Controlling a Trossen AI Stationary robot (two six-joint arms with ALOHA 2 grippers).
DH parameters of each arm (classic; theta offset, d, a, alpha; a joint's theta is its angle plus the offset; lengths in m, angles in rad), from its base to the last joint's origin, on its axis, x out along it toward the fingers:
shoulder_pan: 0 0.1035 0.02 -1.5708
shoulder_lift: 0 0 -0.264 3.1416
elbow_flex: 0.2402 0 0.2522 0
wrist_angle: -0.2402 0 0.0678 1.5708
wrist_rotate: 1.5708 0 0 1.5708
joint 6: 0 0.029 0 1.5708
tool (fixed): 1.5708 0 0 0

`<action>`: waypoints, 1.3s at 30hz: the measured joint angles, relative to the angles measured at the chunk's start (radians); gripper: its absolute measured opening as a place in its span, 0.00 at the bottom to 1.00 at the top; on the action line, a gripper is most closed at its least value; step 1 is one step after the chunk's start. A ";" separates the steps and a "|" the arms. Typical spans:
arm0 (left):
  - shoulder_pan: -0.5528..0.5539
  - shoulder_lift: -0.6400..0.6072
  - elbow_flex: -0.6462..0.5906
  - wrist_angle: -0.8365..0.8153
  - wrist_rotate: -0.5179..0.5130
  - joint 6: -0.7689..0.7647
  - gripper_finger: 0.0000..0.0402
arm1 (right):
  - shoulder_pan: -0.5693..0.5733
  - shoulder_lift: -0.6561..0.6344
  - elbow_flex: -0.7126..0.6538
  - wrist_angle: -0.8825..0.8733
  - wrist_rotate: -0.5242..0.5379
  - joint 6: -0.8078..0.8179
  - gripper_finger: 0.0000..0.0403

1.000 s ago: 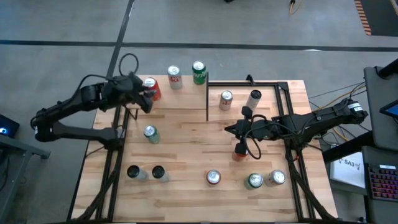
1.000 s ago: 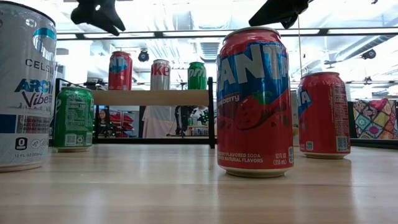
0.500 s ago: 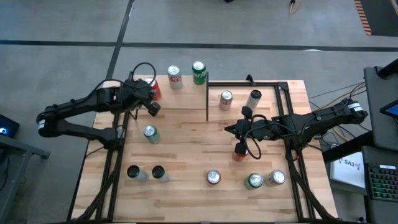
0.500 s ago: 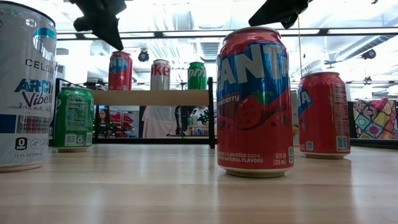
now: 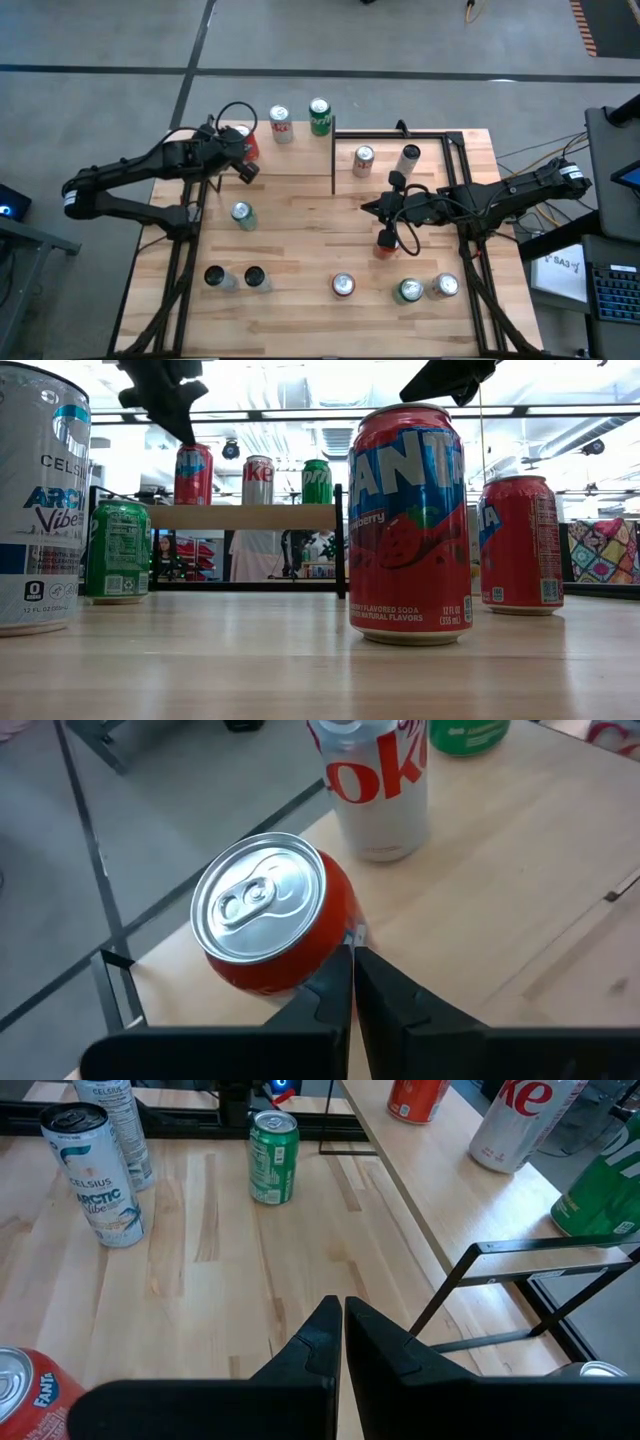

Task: Place canned beverage on shelf
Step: Put the top left red soda can on the shelf

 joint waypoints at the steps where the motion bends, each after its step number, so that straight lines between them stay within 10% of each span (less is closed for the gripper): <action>1: 0.002 0.004 0.000 0.000 -0.003 0.002 0.00 | 0.000 0.000 0.000 0.000 0.000 0.000 0.02; 39: 0.125 0.046 0.000 0.070 -0.032 0.128 0.00 | 0.000 0.000 0.000 0.000 0.000 0.000 0.02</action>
